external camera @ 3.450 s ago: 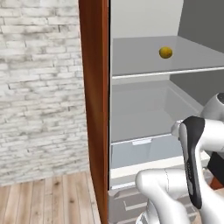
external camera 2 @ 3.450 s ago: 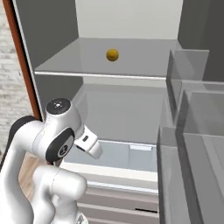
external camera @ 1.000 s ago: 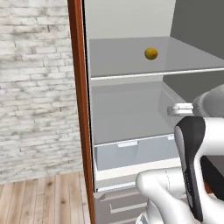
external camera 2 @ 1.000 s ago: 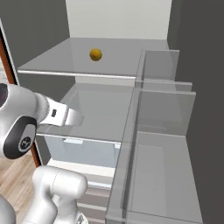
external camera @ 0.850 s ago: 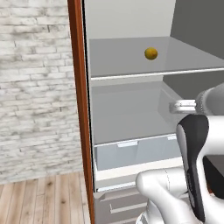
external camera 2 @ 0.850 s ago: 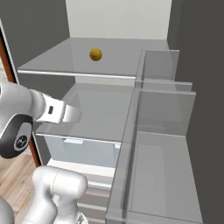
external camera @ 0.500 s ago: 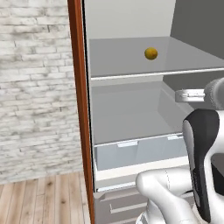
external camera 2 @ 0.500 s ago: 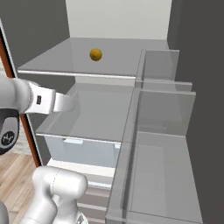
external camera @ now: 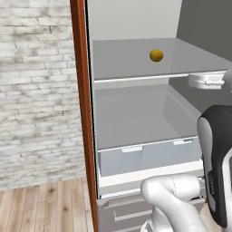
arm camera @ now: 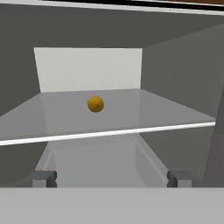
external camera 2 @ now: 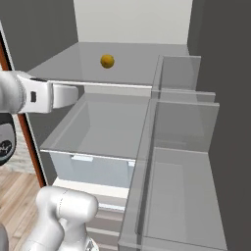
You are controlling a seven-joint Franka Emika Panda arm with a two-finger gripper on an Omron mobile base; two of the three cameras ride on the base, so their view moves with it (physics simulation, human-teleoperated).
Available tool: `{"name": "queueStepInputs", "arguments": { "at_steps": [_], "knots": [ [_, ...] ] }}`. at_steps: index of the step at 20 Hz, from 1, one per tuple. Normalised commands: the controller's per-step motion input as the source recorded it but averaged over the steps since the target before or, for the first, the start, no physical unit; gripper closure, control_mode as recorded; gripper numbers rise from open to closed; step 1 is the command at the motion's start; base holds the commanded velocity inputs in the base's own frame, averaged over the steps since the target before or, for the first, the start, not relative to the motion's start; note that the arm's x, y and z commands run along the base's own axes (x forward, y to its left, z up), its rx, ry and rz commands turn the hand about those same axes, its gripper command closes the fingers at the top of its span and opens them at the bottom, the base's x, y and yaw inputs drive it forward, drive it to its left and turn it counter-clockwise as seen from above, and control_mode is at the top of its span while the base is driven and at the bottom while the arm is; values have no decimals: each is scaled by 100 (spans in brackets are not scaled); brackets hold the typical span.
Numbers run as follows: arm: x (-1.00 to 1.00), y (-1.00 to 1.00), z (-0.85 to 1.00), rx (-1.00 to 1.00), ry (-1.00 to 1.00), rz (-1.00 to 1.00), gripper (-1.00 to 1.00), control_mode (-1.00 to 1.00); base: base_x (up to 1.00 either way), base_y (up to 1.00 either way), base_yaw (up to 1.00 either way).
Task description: Retrieve a lemon from the fridge and place it on the cutting board with the fish.
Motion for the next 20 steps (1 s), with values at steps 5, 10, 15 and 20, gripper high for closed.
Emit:
{"name": "queueStepInputs", "arguments": {
  "at_steps": [5,10,15,20],
  "knots": [
    [18,0,57,0,-25,10,-100,-100,0,0,0],
    [15,-8,7,1,-2,1,-100,-100,0,0,0],
    [6,-5,0,0,1,0,-100,-100,0,0,0],
    [14,0,-4,0,2,0,-100,-100,0,0,0]
  ]
}}
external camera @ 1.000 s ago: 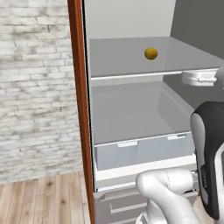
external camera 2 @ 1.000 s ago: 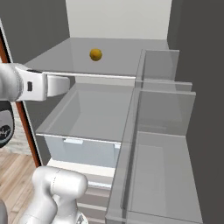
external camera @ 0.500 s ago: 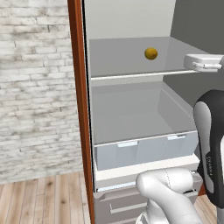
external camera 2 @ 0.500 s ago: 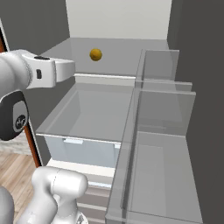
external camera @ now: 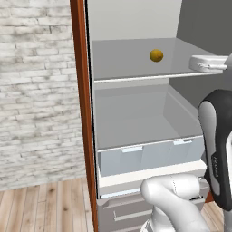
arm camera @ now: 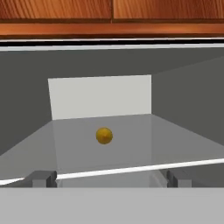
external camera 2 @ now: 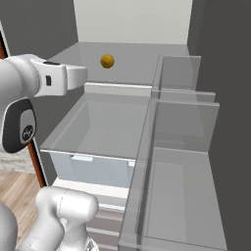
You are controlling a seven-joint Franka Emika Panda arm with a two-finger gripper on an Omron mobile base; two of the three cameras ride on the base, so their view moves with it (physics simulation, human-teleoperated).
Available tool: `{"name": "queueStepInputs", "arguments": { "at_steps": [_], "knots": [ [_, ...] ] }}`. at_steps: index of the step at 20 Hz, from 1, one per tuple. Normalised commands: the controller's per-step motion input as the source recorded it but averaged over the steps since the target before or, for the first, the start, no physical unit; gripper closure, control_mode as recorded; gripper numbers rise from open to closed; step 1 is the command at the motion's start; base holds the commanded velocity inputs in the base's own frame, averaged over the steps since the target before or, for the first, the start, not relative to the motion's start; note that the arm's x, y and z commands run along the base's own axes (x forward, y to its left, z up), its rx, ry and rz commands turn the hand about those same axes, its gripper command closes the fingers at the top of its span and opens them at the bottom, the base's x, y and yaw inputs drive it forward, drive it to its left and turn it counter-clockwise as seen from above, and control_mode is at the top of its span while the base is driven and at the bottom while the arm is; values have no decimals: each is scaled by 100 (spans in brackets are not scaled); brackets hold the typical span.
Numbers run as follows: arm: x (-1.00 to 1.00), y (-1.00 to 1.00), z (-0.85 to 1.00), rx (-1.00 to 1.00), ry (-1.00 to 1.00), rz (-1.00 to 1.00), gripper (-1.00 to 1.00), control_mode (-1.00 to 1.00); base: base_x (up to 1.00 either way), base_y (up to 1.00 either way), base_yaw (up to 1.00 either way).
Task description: Retrieve a lemon from the fridge and place it on the cutting board with the fish.
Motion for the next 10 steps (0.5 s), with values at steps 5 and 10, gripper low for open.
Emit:
{"name": "queueStepInputs", "arguments": {
  "at_steps": [5,10],
  "knots": [
    [25,0,-2,0,1,0,-100,-100,0,0,0],
    [41,4,-8,0,3,0,-100,-100,0,0,0]
  ]
}}
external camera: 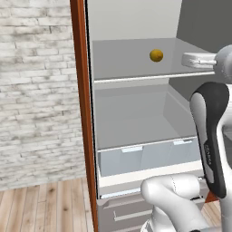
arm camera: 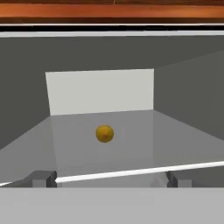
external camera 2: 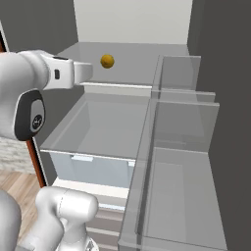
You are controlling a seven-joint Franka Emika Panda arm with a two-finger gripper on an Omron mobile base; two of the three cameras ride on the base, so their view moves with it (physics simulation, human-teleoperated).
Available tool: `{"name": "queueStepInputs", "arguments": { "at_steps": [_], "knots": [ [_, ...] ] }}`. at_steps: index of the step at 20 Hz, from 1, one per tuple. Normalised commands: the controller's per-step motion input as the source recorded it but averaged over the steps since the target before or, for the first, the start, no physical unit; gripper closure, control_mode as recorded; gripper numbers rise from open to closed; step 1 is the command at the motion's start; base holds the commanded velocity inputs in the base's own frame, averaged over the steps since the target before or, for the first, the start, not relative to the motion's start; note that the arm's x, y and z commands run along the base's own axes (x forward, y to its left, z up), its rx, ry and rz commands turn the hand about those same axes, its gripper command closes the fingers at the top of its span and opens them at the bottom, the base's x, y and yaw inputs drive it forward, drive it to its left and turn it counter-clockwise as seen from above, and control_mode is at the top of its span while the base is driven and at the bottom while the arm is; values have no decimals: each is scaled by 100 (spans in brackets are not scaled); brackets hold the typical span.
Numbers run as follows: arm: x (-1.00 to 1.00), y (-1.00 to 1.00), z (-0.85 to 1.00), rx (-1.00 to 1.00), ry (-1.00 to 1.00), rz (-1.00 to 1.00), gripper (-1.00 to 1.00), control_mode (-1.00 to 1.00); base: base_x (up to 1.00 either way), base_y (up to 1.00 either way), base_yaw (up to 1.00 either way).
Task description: Retrieve a lemon from the fridge and place it on the cutting board with the fish.
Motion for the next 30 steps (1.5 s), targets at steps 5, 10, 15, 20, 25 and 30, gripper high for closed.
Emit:
{"name": "queueStepInputs", "arguments": {
  "at_steps": [5,10,15,20,25,30],
  "knots": [
    [61,9,-7,0,16,0,-100,-100,0,0,0],
    [51,0,-7,0,15,0,-100,-100,0,0,0],
    [31,0,-12,0,3,0,-100,-100,0,0,0],
    [26,0,-11,0,0,0,-100,-100,0,0,0],
    [48,0,-1,0,8,0,-100,-100,0,0,0],
    [61,0,-3,0,12,0,-100,-100,0,0,0]
  ]
}}
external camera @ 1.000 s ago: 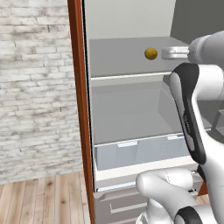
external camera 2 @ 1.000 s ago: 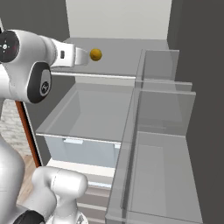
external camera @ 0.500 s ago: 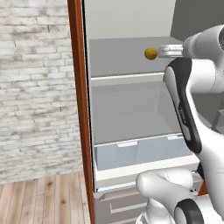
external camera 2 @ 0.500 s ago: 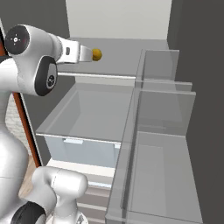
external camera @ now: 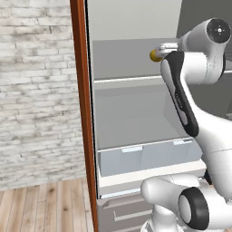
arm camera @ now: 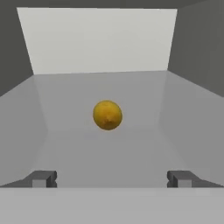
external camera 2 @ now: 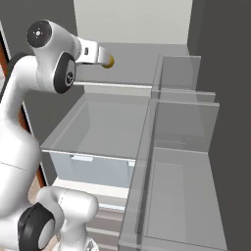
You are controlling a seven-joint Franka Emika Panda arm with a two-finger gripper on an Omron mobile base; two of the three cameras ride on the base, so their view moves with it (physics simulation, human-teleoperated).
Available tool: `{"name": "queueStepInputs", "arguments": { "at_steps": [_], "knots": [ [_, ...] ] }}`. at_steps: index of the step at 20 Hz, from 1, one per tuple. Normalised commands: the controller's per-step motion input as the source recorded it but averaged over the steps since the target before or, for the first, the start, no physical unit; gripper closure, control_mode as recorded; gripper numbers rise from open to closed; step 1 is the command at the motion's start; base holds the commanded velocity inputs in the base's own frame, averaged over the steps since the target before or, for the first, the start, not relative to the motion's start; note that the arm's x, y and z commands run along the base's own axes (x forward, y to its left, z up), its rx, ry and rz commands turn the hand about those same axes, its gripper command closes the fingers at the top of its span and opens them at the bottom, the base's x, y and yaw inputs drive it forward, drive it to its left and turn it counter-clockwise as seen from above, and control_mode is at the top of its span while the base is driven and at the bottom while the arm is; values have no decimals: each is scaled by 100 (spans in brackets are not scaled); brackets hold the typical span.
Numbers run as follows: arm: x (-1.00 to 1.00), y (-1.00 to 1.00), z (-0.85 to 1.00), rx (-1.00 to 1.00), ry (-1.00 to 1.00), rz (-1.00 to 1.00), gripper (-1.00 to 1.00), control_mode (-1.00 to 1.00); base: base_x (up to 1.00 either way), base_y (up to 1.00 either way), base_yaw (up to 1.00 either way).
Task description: Retrieve a lemon from the fridge and place it on the cutting board with the fish.
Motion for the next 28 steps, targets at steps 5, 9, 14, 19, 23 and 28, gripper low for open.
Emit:
{"name": "queueStepInputs", "arguments": {
  "at_steps": [5,9,14,19,23,28],
  "knots": [
    [55,0,-11,0,8,0,-100,-100,0,0,0],
    [44,0,-19,0,1,0,-100,-100,0,0,0],
    [35,0,-11,0,0,0,-100,-100,0,0,0],
    [52,0,-1,0,0,0,-100,-100,0,0,0],
    [49,0,0,0,0,0,-100,-100,0,0,0],
    [25,0,-8,0,0,0,-100,-100,0,0,0]
  ]
}}
